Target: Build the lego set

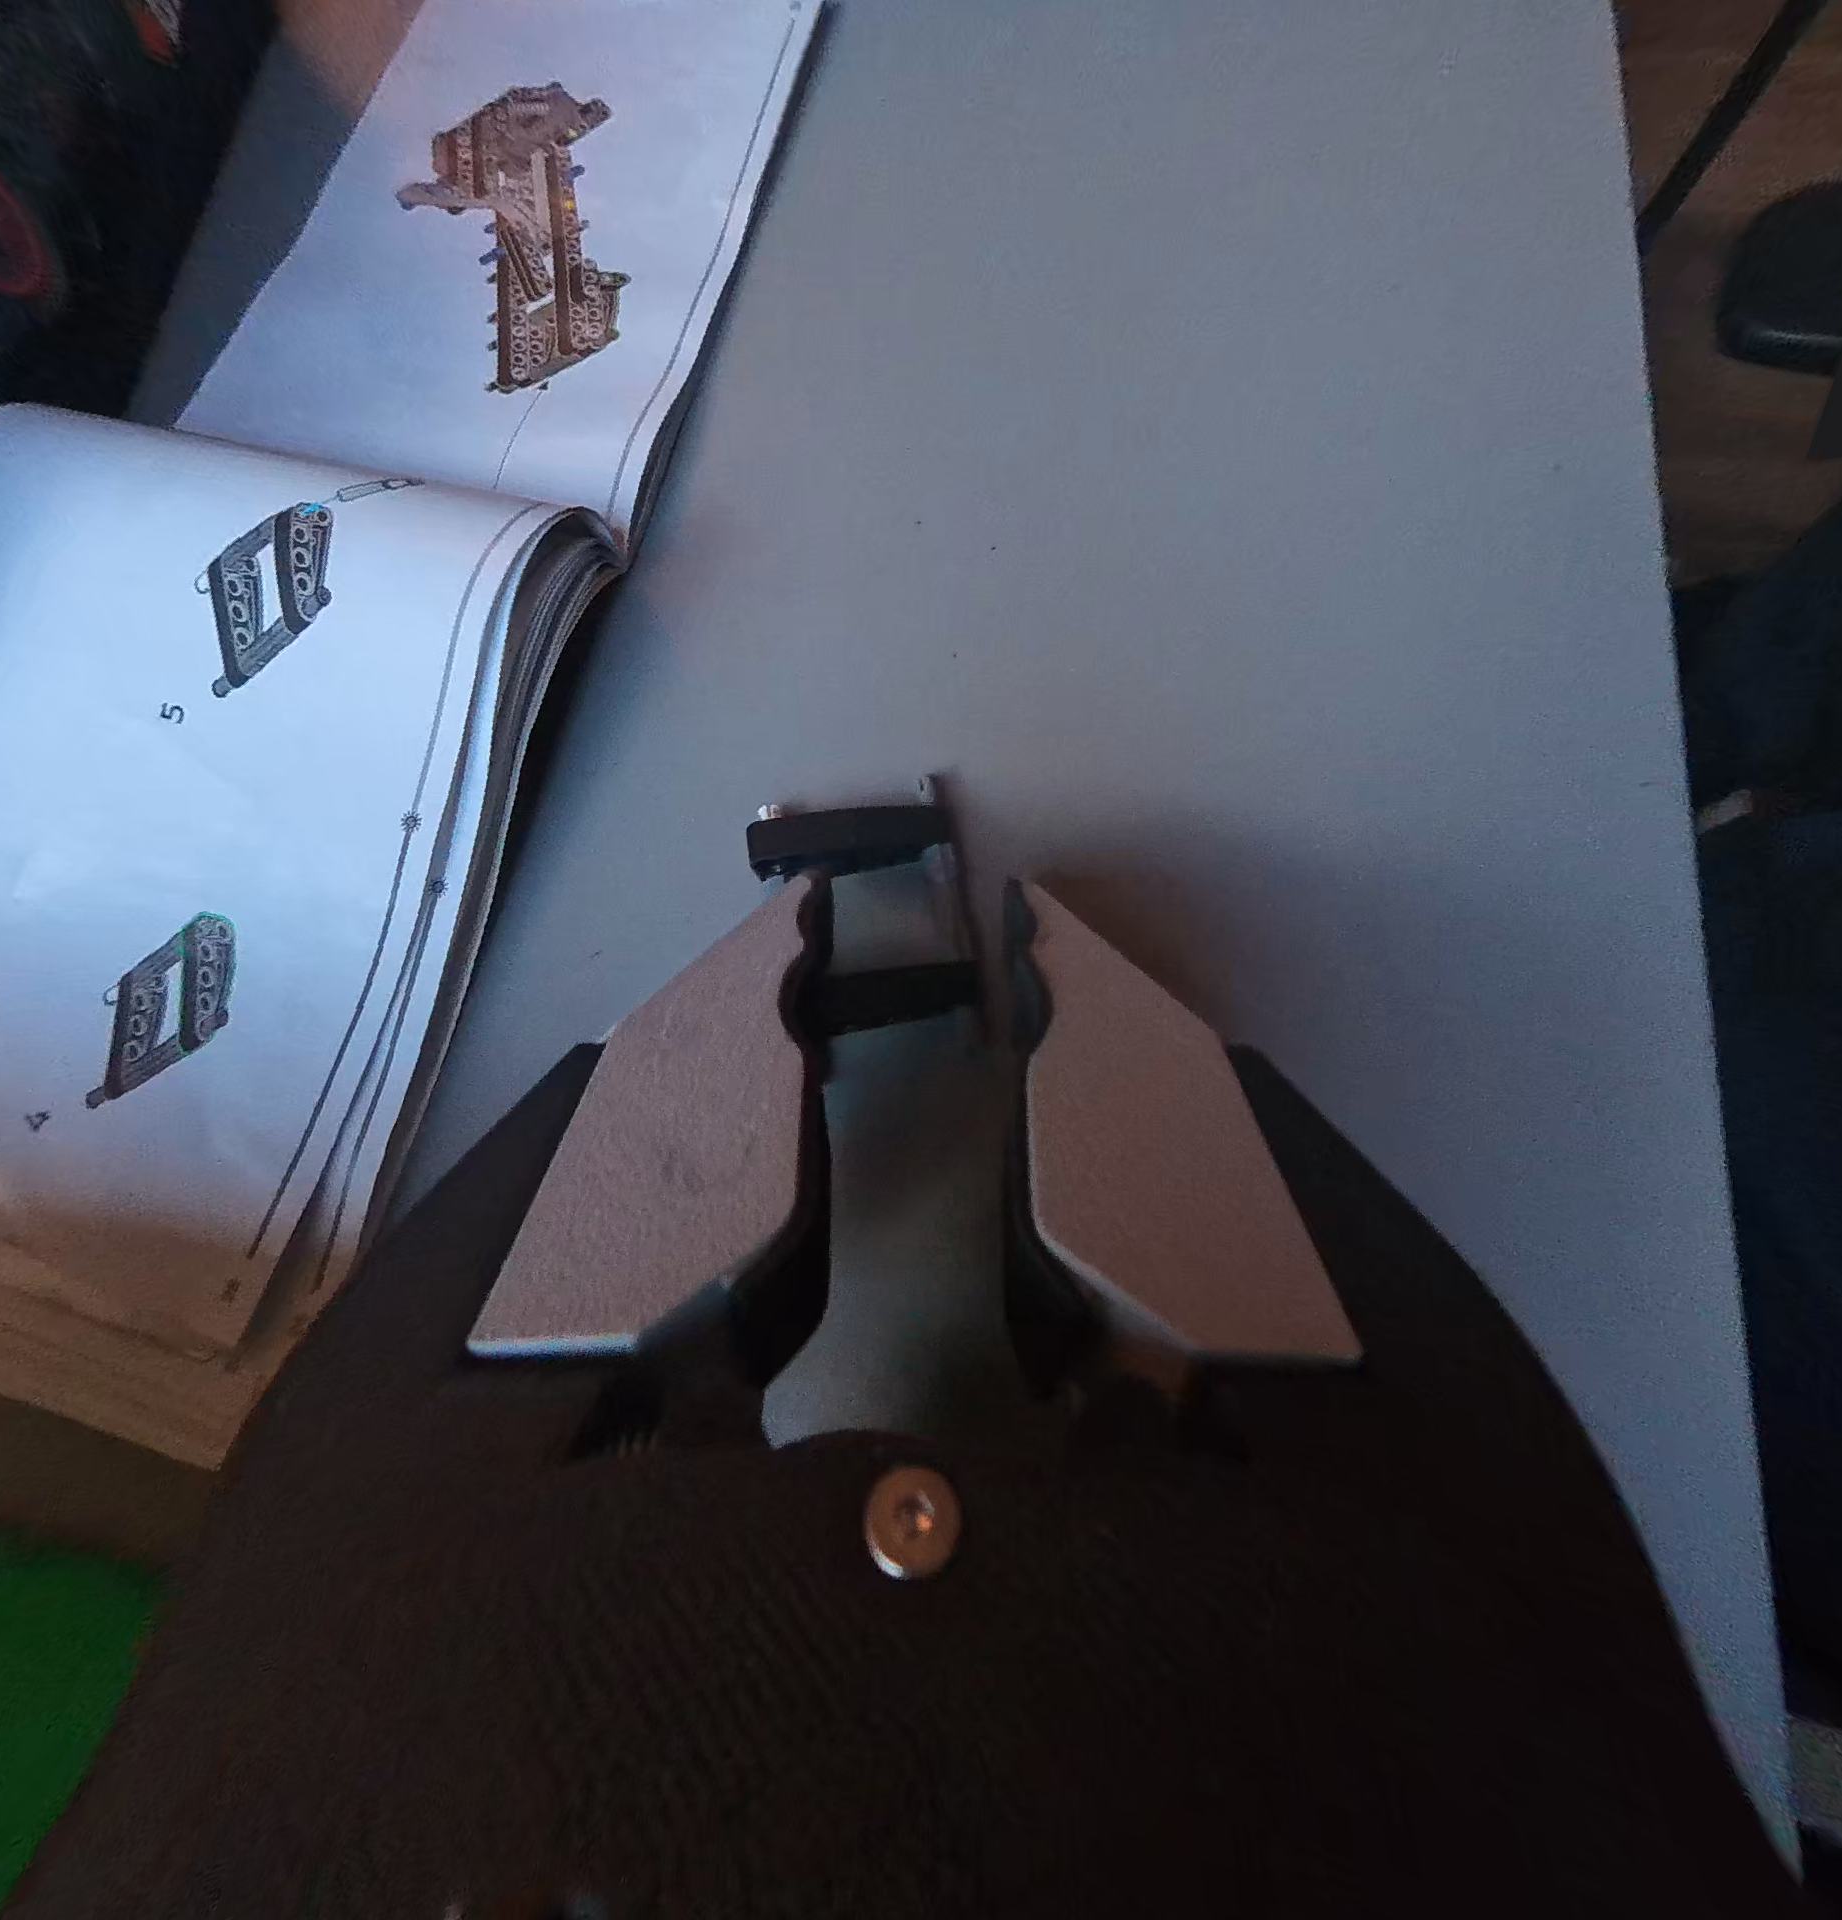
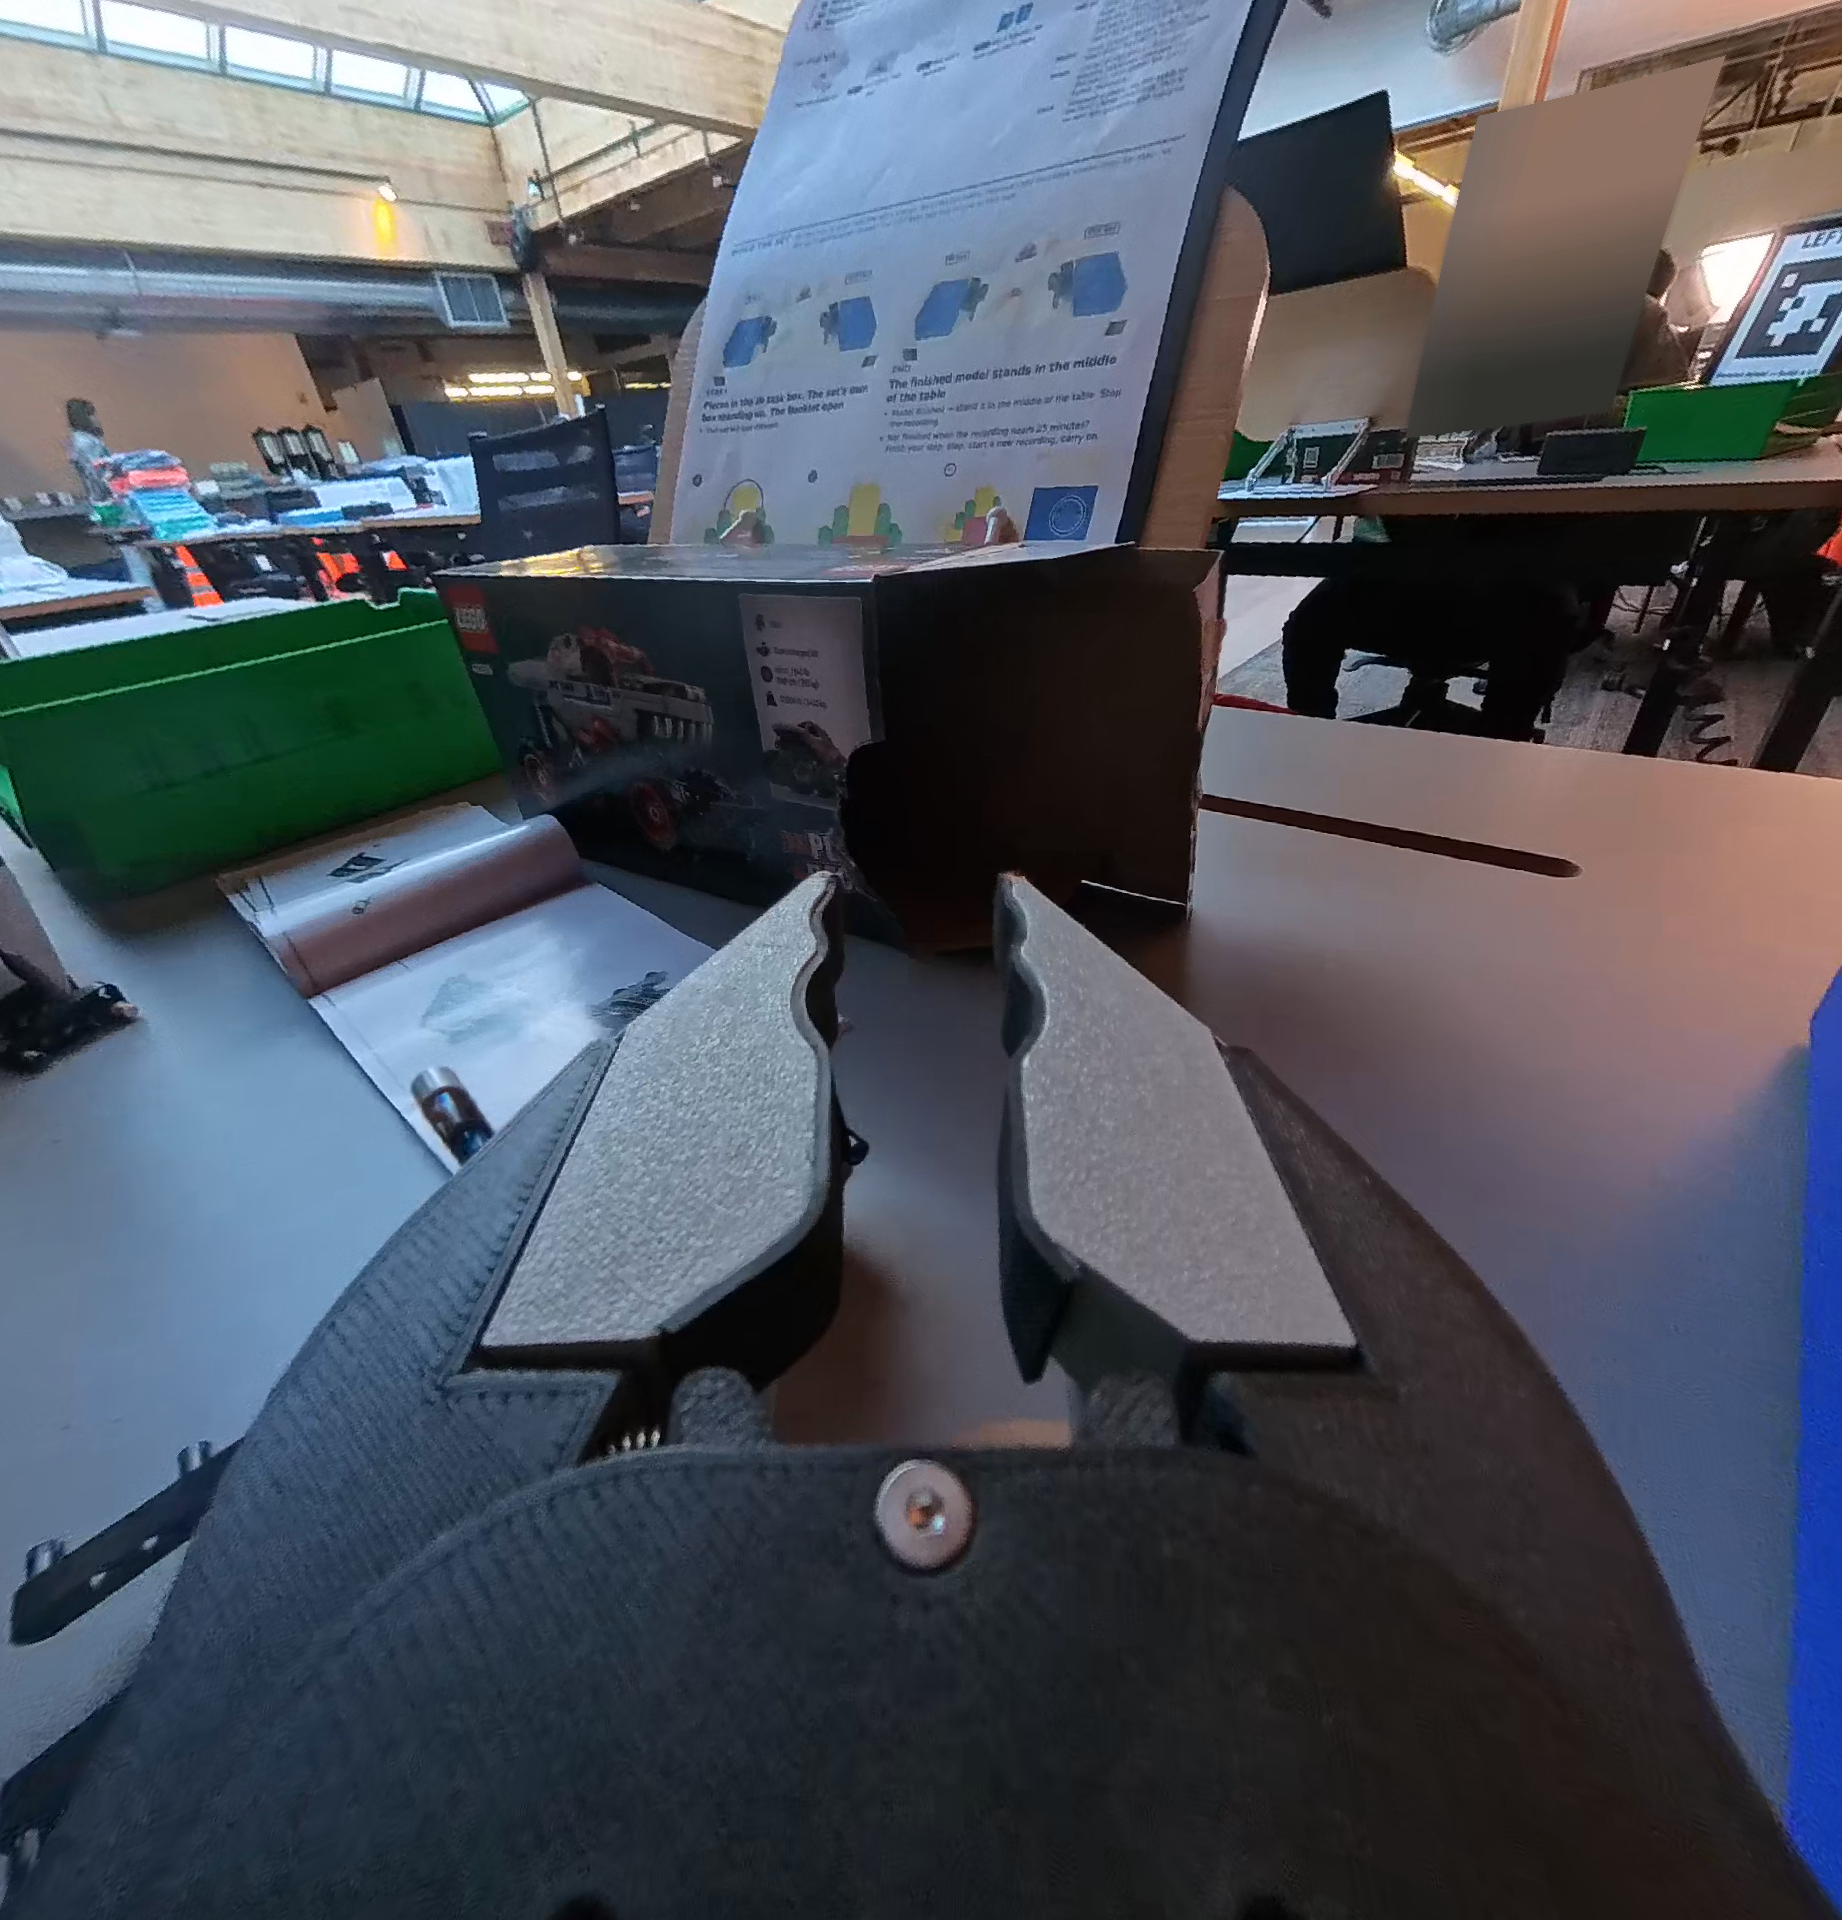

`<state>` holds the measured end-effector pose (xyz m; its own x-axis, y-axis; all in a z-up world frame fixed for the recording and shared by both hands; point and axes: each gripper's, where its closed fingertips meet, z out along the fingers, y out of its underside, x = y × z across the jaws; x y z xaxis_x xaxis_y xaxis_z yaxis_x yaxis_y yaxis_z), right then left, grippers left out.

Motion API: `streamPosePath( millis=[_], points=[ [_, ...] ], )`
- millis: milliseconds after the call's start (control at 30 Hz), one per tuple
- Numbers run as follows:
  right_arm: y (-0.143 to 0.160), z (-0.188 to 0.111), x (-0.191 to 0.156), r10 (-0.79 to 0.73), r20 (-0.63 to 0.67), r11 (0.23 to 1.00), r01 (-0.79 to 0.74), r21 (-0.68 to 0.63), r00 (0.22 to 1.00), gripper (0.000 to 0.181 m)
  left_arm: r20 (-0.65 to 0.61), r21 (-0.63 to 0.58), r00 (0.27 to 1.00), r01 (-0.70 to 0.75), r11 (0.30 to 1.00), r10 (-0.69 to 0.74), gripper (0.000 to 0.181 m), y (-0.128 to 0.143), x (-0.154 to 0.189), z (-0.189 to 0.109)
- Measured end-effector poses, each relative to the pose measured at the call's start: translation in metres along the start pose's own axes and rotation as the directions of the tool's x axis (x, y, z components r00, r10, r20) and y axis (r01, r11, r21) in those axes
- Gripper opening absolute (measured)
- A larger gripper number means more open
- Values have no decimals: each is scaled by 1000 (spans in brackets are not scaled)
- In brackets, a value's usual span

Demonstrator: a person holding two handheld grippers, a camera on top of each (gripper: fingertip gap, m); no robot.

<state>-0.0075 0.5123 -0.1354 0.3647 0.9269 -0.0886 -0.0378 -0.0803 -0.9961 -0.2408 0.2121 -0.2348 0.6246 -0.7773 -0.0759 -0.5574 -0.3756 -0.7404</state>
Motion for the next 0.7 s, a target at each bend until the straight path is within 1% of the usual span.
streamPosePath(
  millis=[33,100,167,200,300,467,600,633,700],
  points=[
    [0,1,1,5,1,1000,-5,0,1000,25,10,0,1000,-10,1000,10,29,0,0,0],
    [0,1,5,16,0,1000,-16,1,1000,25,-3,25,1000,-5,1000,5,29,-4,1,-1],
    [-1,0,10,36,-5,999,-36,11,999,25,-58,52,998,26,998,-23,34,-8,8,-5],
    [-2,-1,12,48,-6,999,-48,18,999,26,-55,60,998,33,998,-30,35,-9,6,-7],
    [-5,-4,16,76,-10,996,-75,41,997,25,7,79,999,33,996,-34,37,-10,-5,-15],
    [-5,-6,17,80,-17,996,-79,47,997,25,10,74,997,72,995,-73,41,-5,-7,-17],
    [-4,-5,16,67,-18,997,-66,38,998,26,-8,27,997,81,996,-81,47,2,-3,-13],
    [-4,-5,16,64,-18,997,-64,37,998,26,-23,36,996,87,996,-87,48,1,-1,-14],
    [-4,-5,15,61,-18,998,-61,34,998,26,-78,93,987,150,984,-143,50,-8,2,-19]
  ],
)
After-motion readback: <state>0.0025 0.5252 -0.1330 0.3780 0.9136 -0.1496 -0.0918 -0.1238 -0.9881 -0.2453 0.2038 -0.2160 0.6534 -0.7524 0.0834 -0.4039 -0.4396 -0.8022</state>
